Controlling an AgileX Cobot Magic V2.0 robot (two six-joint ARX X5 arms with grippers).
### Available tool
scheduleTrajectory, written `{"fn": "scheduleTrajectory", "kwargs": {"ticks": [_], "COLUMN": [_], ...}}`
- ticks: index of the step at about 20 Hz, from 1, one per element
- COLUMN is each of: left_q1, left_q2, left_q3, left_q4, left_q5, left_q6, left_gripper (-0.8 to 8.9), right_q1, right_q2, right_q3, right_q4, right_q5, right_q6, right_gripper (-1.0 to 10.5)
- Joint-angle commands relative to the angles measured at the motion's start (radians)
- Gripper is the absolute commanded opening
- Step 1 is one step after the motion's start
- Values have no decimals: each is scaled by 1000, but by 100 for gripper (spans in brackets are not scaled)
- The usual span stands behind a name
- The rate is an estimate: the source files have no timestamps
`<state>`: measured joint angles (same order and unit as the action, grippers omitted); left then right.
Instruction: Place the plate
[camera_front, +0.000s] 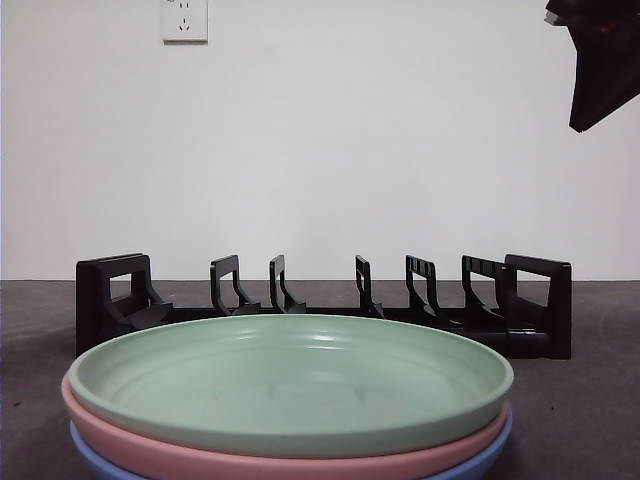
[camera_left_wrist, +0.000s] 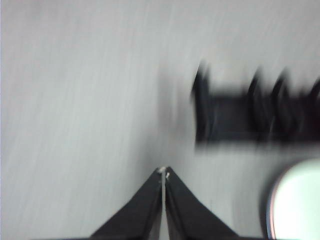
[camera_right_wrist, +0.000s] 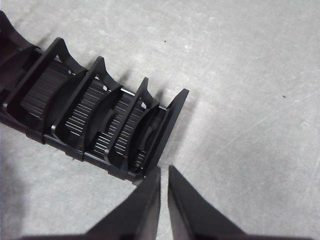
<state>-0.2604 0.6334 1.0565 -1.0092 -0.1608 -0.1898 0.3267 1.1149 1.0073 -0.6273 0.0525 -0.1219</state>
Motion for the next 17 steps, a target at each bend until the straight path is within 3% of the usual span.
{"fn": "scheduleTrajectory", "kwargs": {"ticks": [1, 3, 6, 10, 17], "left_q1": [43, 111, 179, 206, 218], "left_q2": [-167, -297, -464, -617, -631], "left_q3": [-303, -542, -827, -1019, -1044], "left_q4": [375, 629, 827, 899, 898], "left_q5": [-8, -8, -8, -8, -7], "left_q6": [93, 97, 98, 92, 93], "left_gripper": [7, 7, 7, 7, 7], "right_q1": [5, 5, 5, 5, 5], "right_q2": [7, 7, 7, 7, 7], "right_q3": [10, 10, 10, 10, 10], "right_q4": [7, 7, 7, 7, 7], "right_q5": [0, 0, 0, 0, 0], "right_q6": [16, 16, 16, 16, 16], "right_gripper": [23, 23, 23, 23, 23]}}
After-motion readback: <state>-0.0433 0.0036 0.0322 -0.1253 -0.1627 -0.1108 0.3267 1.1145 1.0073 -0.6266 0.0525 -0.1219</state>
